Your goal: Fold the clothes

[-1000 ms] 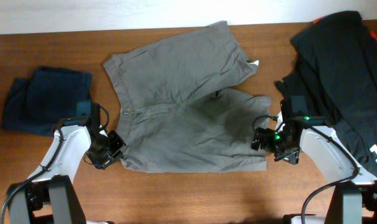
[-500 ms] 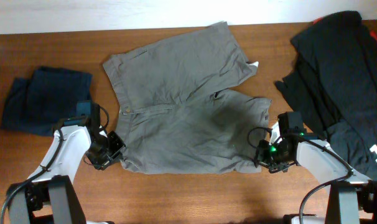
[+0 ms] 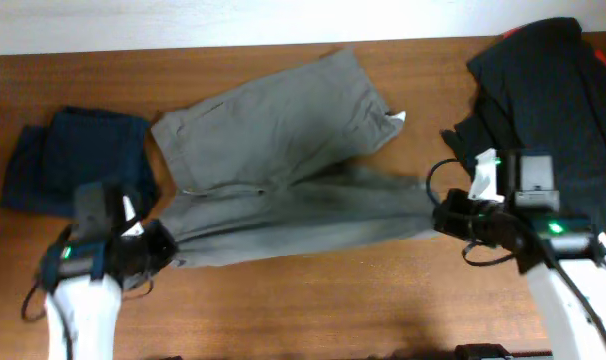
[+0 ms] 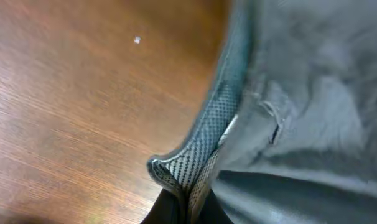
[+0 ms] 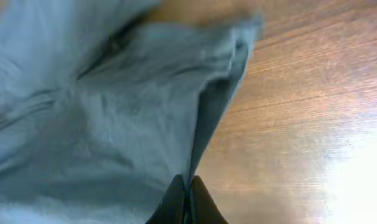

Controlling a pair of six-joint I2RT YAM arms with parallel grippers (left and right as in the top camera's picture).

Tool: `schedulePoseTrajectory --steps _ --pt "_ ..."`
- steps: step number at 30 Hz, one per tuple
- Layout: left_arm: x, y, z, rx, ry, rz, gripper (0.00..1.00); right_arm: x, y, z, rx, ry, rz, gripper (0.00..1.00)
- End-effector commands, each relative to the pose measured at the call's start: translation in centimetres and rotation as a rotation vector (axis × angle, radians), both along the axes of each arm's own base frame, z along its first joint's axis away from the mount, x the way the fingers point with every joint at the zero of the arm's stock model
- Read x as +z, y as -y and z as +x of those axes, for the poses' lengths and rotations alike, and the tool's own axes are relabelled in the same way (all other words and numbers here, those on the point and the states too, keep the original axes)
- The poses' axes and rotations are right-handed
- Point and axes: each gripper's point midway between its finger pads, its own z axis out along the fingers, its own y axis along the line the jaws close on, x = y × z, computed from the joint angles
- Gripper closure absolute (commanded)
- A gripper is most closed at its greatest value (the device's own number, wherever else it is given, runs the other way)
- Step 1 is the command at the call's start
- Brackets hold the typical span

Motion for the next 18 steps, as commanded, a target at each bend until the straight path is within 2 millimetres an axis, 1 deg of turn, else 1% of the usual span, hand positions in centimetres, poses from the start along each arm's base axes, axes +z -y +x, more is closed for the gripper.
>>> schedulePoseTrajectory --steps 1,3,4,5,6,9,11,13,15,16,18 --pt "4.0 -0.9 -1.1 -0.033 0.174 0.065 1.0 3.5 1.8 -0.5 -0.051 0.075 -0.087 0.96" --pt "5.2 -0.4 -2.1 -0.046 0.218 0.061 1.0 4.7 1.9 -1.2 -0.055 0.092 -0.094 0.96" --pt "5.6 -0.3 -2.5 -0.045 0.231 0.065 1.0 4.9 1.9 -1.4 -0.056 0.098 -0.095 0.96" --pt "6.4 -0.1 -3.2 -0.045 0.259 0.074 1.0 6.0 1.9 -1.7 -0.057 0.134 -0.094 0.96" --pt "6.9 -0.1 -3.3 -0.044 0.281 0.081 1.0 6.7 1.9 -1.7 -0.057 0.16 -0.094 0.96" --pt "7.4 -0.5 -2.8 -0.031 0.315 0.098 1.0 8.4 1.9 -0.8 -0.023 0.231 -0.119 0.96" --pt "7.3 -0.7 -1.8 -0.023 0.319 0.095 1.0 8.9 1.9 0.4 -0.006 0.246 -0.13 0.96" --pt "7.0 -1.0 -0.4 -0.014 0.314 0.089 1.0 9.0 1.8 2.3 0.022 0.25 -0.135 0.96" --pt "5.9 -1.8 3.0 -0.014 0.31 0.088 1.0 8.5 1.6 5.9 0.065 0.228 -0.137 0.96" --pt "5.3 -2.2 4.5 -0.014 0.313 0.089 1.0 8.2 1.6 7.1 0.078 0.222 -0.145 0.96" --pt "4.0 -3.0 8.3 0.003 0.335 0.083 1.0 7.4 1.7 10.6 0.109 0.212 -0.162 0.96"
